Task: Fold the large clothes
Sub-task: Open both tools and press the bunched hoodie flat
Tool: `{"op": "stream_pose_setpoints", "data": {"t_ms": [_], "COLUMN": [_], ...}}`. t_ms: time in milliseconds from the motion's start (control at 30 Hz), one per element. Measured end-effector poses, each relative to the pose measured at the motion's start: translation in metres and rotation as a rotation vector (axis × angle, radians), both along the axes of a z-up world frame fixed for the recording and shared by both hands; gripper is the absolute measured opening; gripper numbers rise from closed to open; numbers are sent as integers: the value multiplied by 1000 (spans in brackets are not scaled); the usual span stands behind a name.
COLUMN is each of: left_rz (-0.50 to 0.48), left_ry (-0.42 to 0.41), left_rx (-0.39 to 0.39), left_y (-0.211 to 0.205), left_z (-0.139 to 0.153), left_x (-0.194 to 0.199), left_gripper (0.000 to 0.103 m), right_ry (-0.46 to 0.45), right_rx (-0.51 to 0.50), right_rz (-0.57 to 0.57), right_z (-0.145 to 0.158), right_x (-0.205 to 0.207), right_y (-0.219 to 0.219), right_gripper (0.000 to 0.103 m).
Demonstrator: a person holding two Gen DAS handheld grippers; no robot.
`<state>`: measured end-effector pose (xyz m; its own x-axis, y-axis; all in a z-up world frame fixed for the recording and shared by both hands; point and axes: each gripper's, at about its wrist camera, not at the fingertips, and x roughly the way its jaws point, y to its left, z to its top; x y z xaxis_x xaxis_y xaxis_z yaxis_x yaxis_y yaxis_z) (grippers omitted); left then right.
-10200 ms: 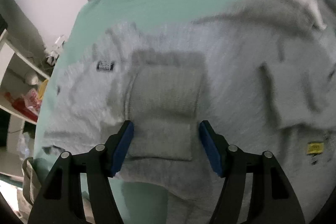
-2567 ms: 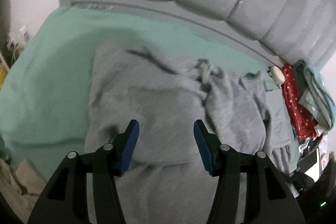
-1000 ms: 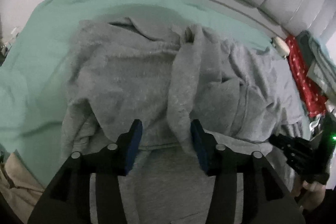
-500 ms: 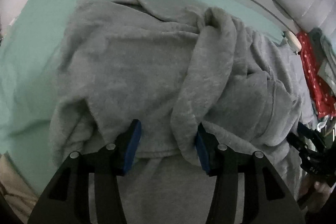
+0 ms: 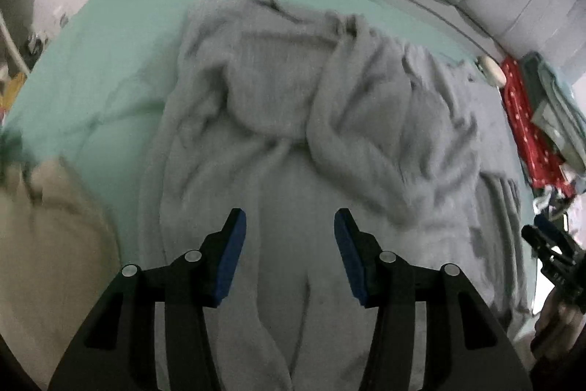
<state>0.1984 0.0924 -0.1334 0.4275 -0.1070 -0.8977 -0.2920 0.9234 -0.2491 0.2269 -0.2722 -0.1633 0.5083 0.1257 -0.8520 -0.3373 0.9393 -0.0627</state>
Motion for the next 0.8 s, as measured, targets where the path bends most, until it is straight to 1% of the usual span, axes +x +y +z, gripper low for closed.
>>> {"op": "stream_pose_setpoints", "data": {"t_ms": [33,100,233,300,333,367,433,467,533,567,633,667,733,800], "left_rz": [6,20,17,9,6,3,-10,-13,-22,-33,-75,-93,-159,-224], "left_ry": [8,16,16,23,27,36,78,114,163,176,223,258,355,440], "left_rx": [-13,-41,-36,-34,-32,-25,-8,-12,-52,-59,-69,-58,-39,-9], "left_y": [-2,-4,-13,-12,-12,-12,-13,-12,-12,-14,-20,-24,-33,-41], "left_z": [0,0,1,3,3,2,-2,-6,-13,-14,-22,-28,-45,-61], "left_x": [-5,-16,-34,-42,-45,-46,-47,-49,-52,-52,-51,-48,-41,-38], "left_gripper": [53,53,53,53,53,53,53,53,53,53,53,53,53,53], "right_ry": [24,44,53,89,133,155,199,238,285,330,359,371,401,428], "right_rx": [-9,-27,-101,-125,-123,-127,-162,-188,-233,-240,-236,-230,-230,-254], "right_rz": [10,37,142,193,220,239,285,309,335,342,355,370,397,425], "right_z": [1,5,19,24,25,24,21,15,3,-5,-8,-9,-15,-23], "right_x": [-9,-22,-48,-53,-55,-55,-59,-62,-66,-68,-71,-71,-72,-74], "right_y": [-5,-9,-21,-29,-33,-36,-39,-40,-42,-44,-44,-42,-38,-34], "right_gripper": [70,70,70,70,70,70,70,70,70,70,70,70,70,69]}}
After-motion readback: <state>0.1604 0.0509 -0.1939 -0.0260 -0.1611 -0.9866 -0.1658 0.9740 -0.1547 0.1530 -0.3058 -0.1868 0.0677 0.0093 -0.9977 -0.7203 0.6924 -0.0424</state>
